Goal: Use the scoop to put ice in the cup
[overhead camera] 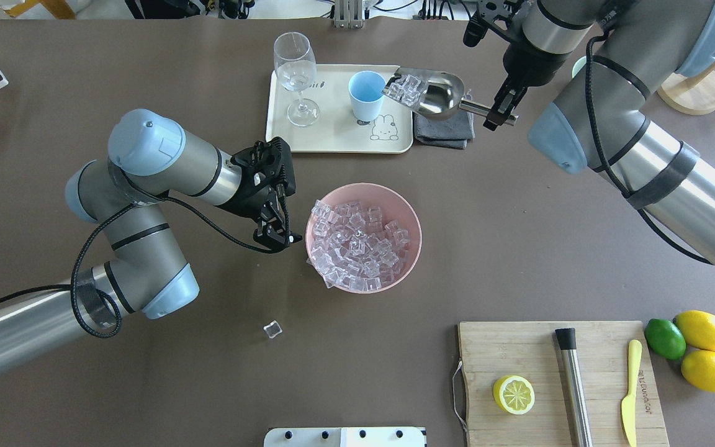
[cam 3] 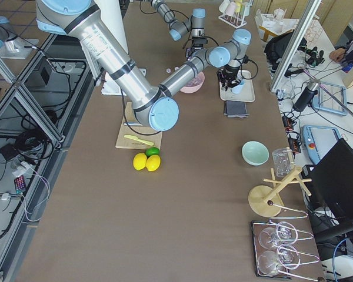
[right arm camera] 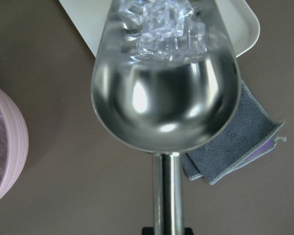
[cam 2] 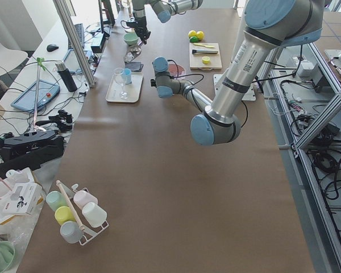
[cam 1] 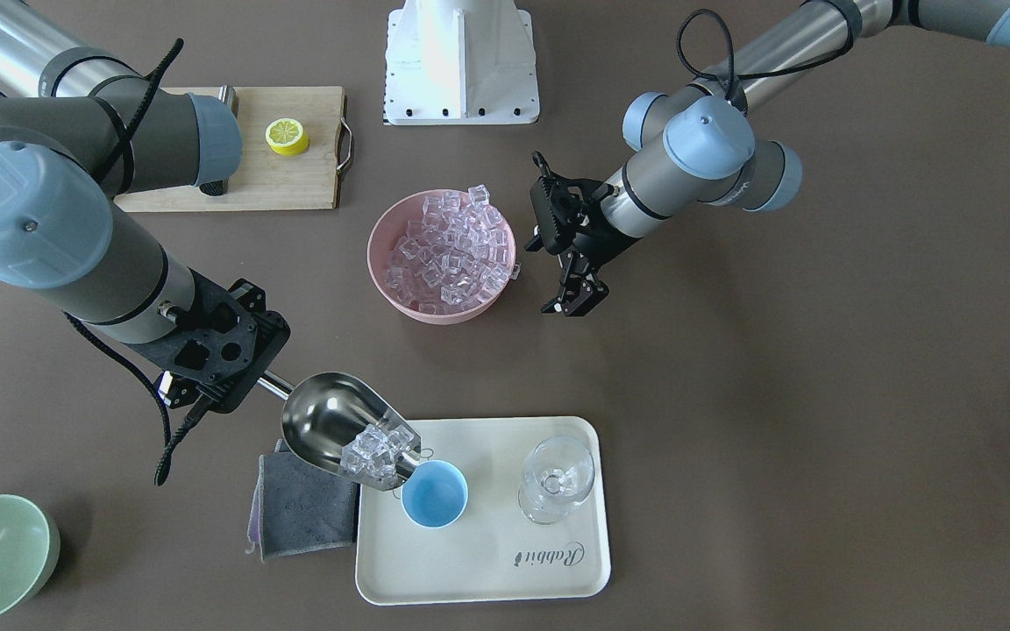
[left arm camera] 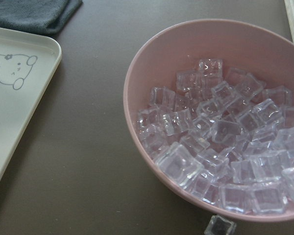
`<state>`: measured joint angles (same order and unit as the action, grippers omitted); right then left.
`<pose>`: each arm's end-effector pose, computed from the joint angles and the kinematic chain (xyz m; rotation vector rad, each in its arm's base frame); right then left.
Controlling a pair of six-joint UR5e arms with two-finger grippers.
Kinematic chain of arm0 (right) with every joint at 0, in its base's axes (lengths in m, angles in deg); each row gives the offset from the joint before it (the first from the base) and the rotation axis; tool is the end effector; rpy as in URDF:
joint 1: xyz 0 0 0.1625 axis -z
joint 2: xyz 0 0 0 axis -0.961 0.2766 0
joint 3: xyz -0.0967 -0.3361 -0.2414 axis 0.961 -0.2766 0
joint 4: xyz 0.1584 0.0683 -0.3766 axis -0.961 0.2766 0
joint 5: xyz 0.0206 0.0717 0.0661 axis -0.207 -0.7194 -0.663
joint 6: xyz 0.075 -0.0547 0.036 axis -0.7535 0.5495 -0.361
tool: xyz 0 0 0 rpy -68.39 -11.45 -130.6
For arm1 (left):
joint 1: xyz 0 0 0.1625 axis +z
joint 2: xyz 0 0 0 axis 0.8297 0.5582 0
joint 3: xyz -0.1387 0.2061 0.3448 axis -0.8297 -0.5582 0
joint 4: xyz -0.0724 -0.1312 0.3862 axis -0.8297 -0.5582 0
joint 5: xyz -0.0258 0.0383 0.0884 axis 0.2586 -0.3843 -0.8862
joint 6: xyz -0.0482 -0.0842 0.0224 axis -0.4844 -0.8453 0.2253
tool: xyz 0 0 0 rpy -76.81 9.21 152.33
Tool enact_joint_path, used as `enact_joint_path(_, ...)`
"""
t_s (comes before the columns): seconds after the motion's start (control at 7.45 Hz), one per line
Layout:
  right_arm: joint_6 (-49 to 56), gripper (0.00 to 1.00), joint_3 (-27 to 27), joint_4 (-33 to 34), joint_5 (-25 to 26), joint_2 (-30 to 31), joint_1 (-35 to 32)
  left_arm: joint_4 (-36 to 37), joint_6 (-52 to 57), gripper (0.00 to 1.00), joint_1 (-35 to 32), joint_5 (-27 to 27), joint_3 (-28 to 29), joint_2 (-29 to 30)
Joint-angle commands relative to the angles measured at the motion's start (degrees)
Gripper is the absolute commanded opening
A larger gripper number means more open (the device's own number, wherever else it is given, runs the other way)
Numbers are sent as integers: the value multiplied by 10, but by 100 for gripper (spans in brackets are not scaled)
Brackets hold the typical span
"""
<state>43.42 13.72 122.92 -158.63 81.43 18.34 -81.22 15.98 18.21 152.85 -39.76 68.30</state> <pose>-0.3508 -0.6356 0.2427 0.3834 -0.7977 -0.9297 0.4924 -0.4816 0.2674 0.9283 1.0460 1.1468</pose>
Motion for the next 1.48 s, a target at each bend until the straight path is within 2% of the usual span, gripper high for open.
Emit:
enact_joint_path(0.0,-1,0,-55,28,26,-50,1,44,1,99,-10,33,-45,-11)
enact_joint_path(0.13,0,0,-75,35,45,-62,8,85,5,99,-9,34,-99,-42)
enact_joint_path(0.27,7,0,-75,66,68,-75,16,83,8,99,-6,32,-136,-82)
enact_joint_path(0.54,20,0,-75,90,79,-81,22,84,9,99,-7,36,-169,-123)
enact_joint_path(0.81,29,0,-72,115,90,-92,23,95,8,99,-9,38,-189,-132)
enact_joint_path(1.07,38,0,-64,142,106,-97,24,209,9,99,-41,38,-251,-132)
enact_joint_path(1.34,69,0,-73,185,144,-125,31,300,43,99,-83,39,-294,-146)
